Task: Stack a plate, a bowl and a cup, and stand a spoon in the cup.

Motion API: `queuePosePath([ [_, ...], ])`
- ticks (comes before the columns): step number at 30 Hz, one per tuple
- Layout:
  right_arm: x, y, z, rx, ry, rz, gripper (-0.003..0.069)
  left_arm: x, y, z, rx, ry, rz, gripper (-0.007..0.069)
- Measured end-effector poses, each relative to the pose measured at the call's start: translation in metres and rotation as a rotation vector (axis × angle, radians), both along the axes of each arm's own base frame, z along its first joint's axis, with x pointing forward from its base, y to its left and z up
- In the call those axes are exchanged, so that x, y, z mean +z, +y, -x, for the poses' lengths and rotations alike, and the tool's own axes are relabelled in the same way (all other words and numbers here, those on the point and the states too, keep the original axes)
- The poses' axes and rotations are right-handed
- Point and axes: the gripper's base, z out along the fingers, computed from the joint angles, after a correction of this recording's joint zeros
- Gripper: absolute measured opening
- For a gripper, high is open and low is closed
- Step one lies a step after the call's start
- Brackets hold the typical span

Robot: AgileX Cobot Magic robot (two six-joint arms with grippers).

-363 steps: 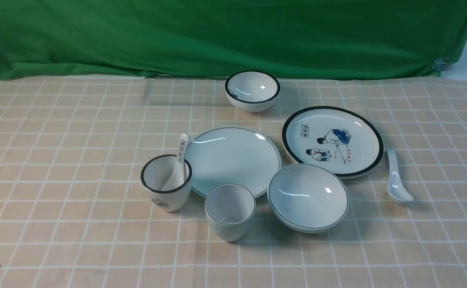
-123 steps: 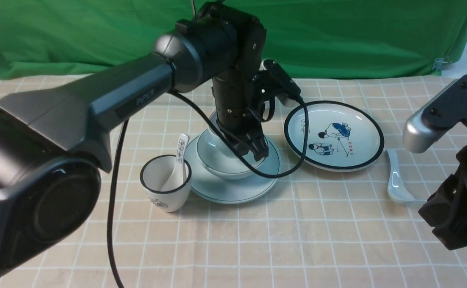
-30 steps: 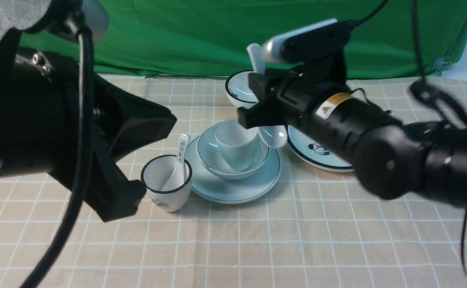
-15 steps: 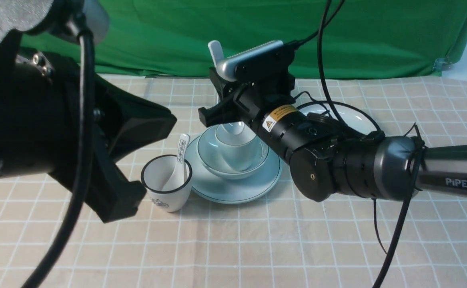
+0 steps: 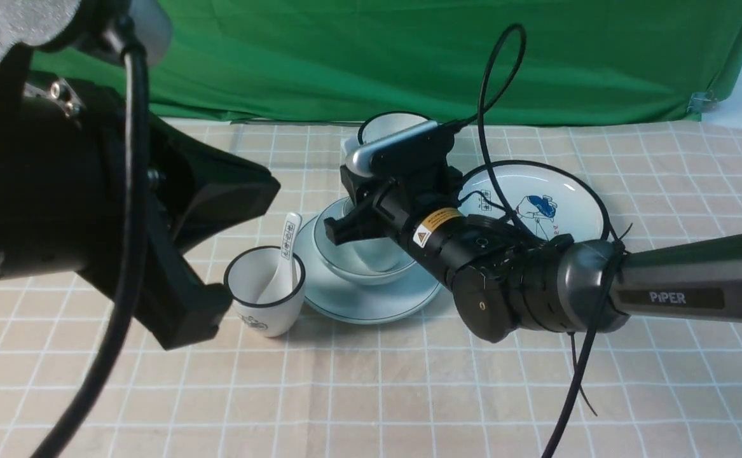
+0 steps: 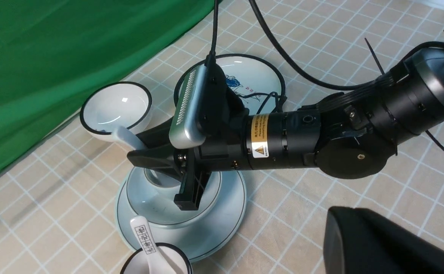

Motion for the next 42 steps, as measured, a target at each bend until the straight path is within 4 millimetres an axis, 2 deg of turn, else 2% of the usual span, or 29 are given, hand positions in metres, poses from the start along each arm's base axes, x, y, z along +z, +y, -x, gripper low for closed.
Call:
queuePosePath([
  [3,0.016,-0.003,0.004,0.001,-0.019,-0.022,0.0407,0.001,0.002,0.000,0.005,-0.023,-0.013,0.0001],
  [4,0.020,-0.004,0.006,0.002,-0.025,-0.026,0.0427,0.002,0.003,0.001,0.007,-0.029,-0.011,0.0001],
  [8,0.062,-0.019,0.030,0.014,-0.050,-0.048,0.0469,0.008,0.015,0.014,0.016,-0.090,0.041,0.0001],
  [9,0.072,-0.024,0.037,0.018,-0.046,-0.048,0.0468,0.008,0.020,0.020,0.018,-0.115,0.067,0.0001],
  [11,0.100,-0.039,0.061,0.035,-0.020,-0.039,0.0450,-0.003,0.031,0.032,0.023,-0.172,0.127,0.0001],
  [12,0.108,-0.046,0.071,0.045,0.016,-0.018,0.0434,-0.007,0.038,0.040,0.024,-0.212,0.165,0.0001],
  [14,0.127,-0.066,0.099,0.070,0.094,0.024,0.0373,-0.027,0.049,0.053,0.028,-0.278,0.236,0.0001],
  [16,0.143,-0.088,0.131,0.098,0.175,0.071,0.0279,-0.056,0.057,0.062,0.033,-0.349,0.309,0.0001],
  [19,0.147,-0.111,0.164,0.126,0.288,0.138,0.0162,-0.094,0.063,0.067,0.041,-0.421,0.375,0.0001],
  [20,0.145,-0.118,0.173,0.132,0.317,0.154,0.0124,-0.097,0.064,0.069,0.044,-0.471,0.419,0.0001],
  [21,0.146,-0.125,0.184,0.137,0.336,0.161,0.0091,-0.110,0.065,0.070,0.047,-0.496,0.441,0.0001],
  [23,0.144,-0.137,0.200,0.145,0.373,0.179,0.0051,-0.125,0.067,0.071,0.051,-0.549,0.486,0.0001],
  [25,0.141,-0.147,0.213,0.152,0.402,0.195,0.0041,-0.141,0.069,0.072,0.055,-0.572,0.504,0.0001],
  [28,0.140,-0.155,0.224,0.156,0.403,0.196,0.0040,-0.163,0.069,0.073,0.056,-0.542,0.476,0.0001],
  [31,0.139,-0.159,0.228,0.157,0.400,0.194,0.0043,-0.175,0.069,0.073,0.055,-0.501,0.440,0.0001],
  [35,0.139,-0.159,0.229,0.157,0.393,0.189,0.0058,-0.194,0.068,0.073,0.048,-0.344,0.302,0.0001],
  [39,0.143,-0.161,0.233,0.168,0.361,0.191,0.0070,-0.206,0.068,0.074,0.044,-0.253,0.223,0.0001],
  [42,0.146,-0.177,0.235,0.134,0.268,0.243,0.0039,-0.209,0.068,0.074,0.041,-0.225,0.199,0.0001],
])
